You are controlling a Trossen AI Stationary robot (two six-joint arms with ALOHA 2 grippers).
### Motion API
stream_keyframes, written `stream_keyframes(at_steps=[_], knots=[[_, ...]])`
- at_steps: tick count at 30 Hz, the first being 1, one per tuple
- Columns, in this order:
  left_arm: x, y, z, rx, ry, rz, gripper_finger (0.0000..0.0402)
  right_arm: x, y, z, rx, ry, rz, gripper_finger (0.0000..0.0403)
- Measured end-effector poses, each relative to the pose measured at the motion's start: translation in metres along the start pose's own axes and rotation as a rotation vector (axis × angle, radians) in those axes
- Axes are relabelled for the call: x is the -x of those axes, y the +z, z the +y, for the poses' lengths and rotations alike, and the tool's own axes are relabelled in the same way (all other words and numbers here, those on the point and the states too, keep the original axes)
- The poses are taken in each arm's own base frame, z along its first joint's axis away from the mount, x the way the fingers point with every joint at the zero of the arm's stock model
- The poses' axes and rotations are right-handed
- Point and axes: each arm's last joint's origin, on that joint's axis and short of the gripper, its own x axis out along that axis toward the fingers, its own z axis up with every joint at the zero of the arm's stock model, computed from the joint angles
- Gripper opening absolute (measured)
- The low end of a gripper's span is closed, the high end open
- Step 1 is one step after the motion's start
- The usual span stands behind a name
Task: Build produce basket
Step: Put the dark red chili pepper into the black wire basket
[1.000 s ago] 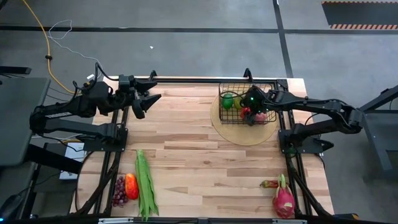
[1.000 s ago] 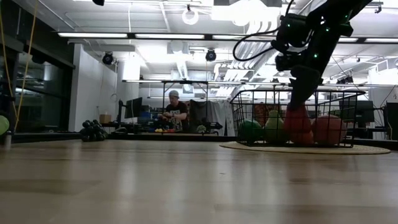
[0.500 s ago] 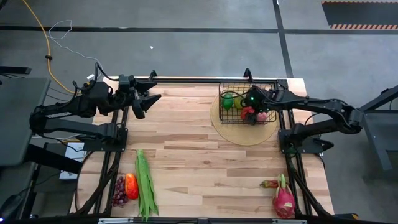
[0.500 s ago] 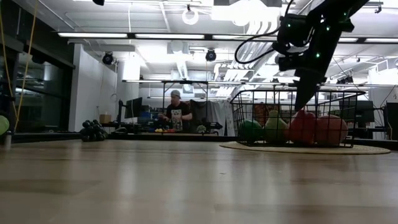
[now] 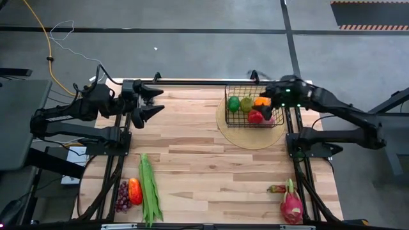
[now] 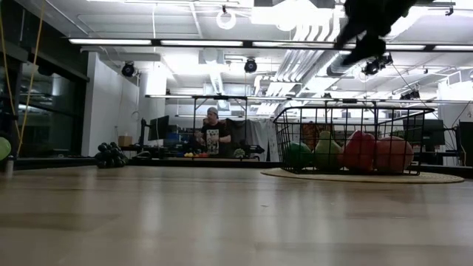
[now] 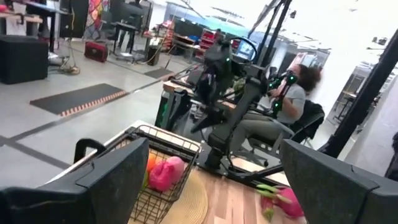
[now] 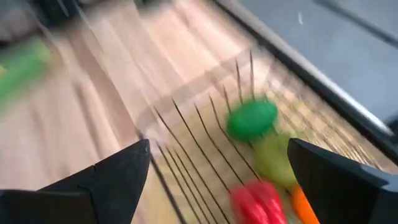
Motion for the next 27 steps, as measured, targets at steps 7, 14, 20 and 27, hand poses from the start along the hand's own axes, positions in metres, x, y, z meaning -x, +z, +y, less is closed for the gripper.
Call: stream_keyframes(at_steps=[7,14,20,27], knots=[[0.000,0.001,0.000,-0.025,0.003,-0.010,0.0351,0.035,0.011,0.005,-0.145,0.125,-0.284,0.0369],[0.000,0.001,0.000,-0.025,0.010,-0.013,0.0351,0.049,0.018,0.008,-0.195,0.211,-0.404,0.0369],[0.000,0.001,0.000,-0.025,0.014,-0.014,0.0351,0.049,0.018,0.008,-0.222,0.221,-0.402,0.0369],[0.000,0.001,0.000,-0.025,0.013,-0.013,0.0351,0.050,0.020,0.009,-0.220,0.246,-0.419,0.0369]])
